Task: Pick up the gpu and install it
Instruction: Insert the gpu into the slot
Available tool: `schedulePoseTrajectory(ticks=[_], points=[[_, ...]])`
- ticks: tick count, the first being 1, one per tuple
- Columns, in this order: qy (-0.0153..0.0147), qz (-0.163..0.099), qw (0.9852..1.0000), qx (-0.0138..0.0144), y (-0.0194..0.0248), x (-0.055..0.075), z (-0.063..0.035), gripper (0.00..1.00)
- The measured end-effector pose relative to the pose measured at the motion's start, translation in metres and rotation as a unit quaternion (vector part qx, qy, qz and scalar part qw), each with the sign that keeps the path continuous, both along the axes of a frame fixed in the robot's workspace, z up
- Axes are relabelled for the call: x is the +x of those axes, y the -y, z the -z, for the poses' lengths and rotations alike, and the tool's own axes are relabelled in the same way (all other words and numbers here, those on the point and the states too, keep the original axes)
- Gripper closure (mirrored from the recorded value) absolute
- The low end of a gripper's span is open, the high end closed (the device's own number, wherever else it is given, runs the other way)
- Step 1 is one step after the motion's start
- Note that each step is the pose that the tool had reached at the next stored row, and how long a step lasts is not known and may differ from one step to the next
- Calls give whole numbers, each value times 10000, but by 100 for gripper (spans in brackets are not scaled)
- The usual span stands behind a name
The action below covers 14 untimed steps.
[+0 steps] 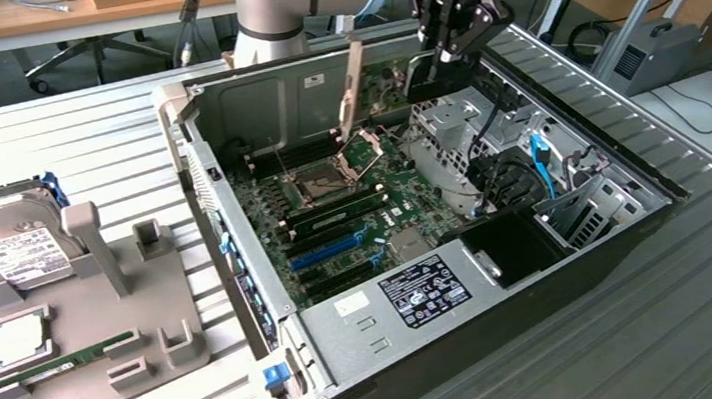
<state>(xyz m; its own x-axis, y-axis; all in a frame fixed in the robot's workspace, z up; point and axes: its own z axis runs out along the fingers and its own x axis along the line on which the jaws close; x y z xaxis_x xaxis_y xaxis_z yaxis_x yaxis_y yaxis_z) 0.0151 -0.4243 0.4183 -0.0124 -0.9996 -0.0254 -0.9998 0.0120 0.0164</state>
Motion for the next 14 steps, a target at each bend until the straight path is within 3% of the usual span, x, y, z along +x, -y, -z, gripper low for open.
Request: schedulePoseTrajectory(ticks=[14], points=[[0,-1,10000,0,0,-89,6,73]])
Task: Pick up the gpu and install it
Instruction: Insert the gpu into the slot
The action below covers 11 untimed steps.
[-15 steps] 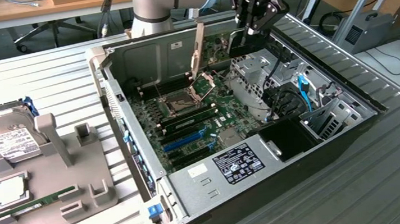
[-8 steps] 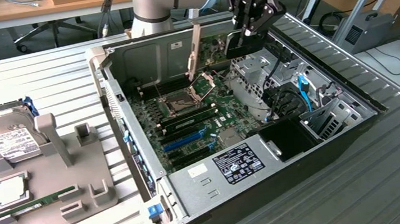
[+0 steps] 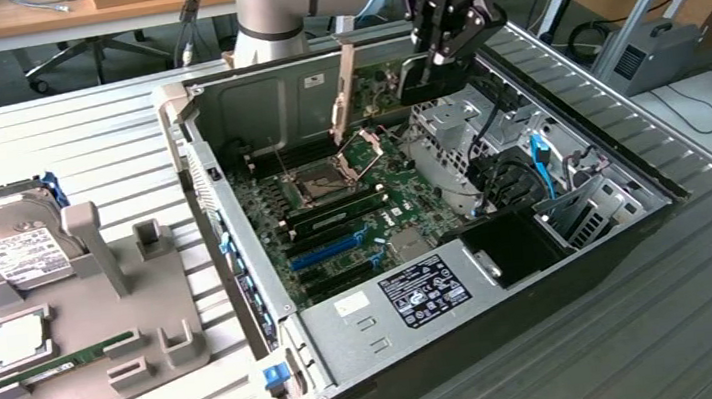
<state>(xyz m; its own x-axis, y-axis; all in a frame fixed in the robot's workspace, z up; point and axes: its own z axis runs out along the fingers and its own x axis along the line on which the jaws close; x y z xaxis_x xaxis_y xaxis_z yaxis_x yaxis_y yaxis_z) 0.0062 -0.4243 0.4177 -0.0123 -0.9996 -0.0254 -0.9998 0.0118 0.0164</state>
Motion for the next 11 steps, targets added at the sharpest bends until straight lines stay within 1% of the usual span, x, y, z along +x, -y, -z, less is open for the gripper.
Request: schedulePoseTrajectory(ticks=[3,11], points=[[0,0,10000,0,0,-56,0,73],[0,0,10000,0,0,-61,0,73]])
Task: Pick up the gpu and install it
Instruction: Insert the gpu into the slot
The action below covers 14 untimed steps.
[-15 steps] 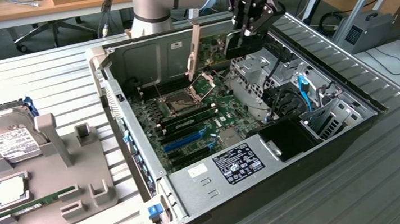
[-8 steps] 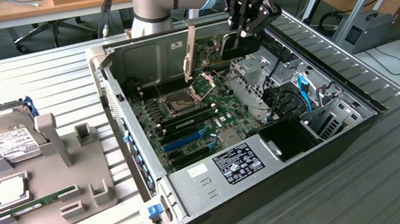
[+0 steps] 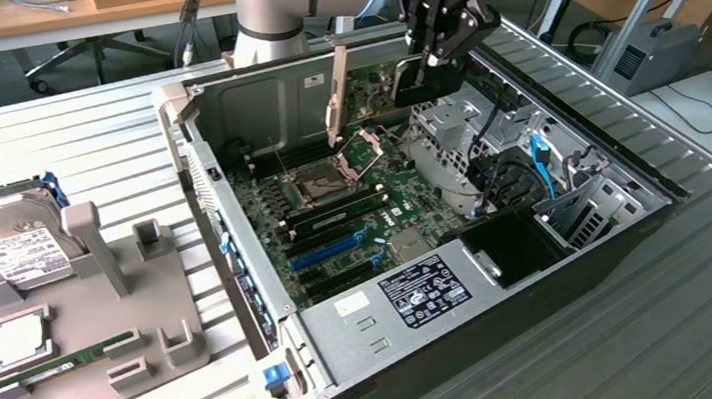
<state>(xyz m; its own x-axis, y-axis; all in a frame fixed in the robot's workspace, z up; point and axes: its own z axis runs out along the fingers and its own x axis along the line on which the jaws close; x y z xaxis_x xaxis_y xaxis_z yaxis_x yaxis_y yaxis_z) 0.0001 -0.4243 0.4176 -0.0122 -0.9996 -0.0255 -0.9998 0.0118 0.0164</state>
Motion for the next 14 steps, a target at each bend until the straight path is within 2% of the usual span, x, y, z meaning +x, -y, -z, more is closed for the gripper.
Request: schedulePoseTrajectory(ticks=[7,14], points=[[0,1,10000,0,0,-4,0,73],[1,0,10000,0,0,-106,0,73]])
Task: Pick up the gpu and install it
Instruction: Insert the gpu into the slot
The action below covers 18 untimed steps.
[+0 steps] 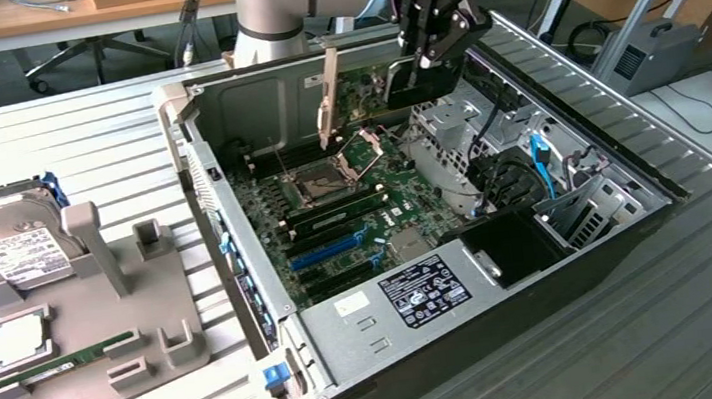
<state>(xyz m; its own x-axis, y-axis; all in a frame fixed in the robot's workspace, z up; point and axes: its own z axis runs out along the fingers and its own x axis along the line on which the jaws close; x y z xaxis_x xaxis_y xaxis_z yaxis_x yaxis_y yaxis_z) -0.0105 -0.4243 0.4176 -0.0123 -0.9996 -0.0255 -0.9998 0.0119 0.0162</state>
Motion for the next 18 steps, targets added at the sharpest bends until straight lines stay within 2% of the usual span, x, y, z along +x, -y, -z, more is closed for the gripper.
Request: schedulePoseTrajectory(ticks=[18], points=[[0,0,10000,0,0,-180,7,73]])
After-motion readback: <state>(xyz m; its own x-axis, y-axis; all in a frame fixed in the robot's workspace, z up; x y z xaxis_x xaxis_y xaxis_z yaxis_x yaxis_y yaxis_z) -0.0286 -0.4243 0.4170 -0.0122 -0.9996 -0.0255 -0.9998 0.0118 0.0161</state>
